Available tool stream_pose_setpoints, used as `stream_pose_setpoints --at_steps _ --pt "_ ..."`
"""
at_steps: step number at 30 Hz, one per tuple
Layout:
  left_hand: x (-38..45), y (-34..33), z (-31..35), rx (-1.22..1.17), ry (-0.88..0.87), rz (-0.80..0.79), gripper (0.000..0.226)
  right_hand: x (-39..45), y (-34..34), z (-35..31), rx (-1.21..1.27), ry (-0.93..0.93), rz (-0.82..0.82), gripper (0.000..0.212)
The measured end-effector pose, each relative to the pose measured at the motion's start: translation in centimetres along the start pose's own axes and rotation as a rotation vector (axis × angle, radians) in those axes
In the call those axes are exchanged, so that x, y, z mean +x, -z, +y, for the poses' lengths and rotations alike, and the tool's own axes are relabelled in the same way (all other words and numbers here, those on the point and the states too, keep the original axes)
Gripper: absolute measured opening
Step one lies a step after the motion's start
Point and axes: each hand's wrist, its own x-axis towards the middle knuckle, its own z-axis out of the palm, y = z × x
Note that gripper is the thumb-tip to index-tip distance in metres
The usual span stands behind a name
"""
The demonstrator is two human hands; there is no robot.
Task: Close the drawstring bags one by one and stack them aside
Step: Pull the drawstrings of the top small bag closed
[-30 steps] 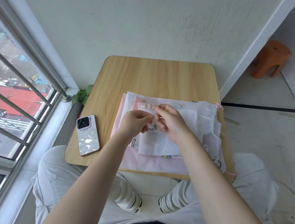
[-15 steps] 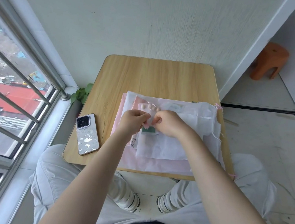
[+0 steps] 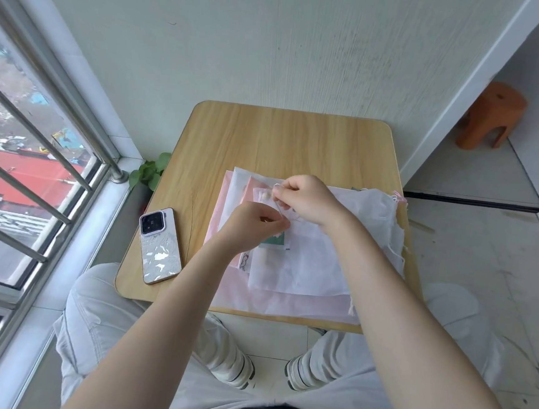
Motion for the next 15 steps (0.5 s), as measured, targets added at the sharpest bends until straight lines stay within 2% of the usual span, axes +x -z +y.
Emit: stream_pose_setpoints --at_steps 2,6,9,15 --pt "0.1 -0.1 -0.1 -0.033 0.003 0.036 0.027 0.1 -0.5 0.0 0.058 0.019 0.034 0.024" --pt "0.1 0.1 0.0 -0.246 0.071 0.048 0.022 -0.1 -1.2 0.7 0.1 -0.025 0.015 0.019" --pt "0.1 0.4 -0.1 -0.343 0.139 0.021 0.023 -0.6 -1.0 1.4 0.031 -0.052 -0.016 0.013" --pt "0.3 0.4 -0.5 -0.502 0.231 -0.003 0.02 -1.1 -0.2 2.4 -0.118 -0.087 -0.046 0.018"
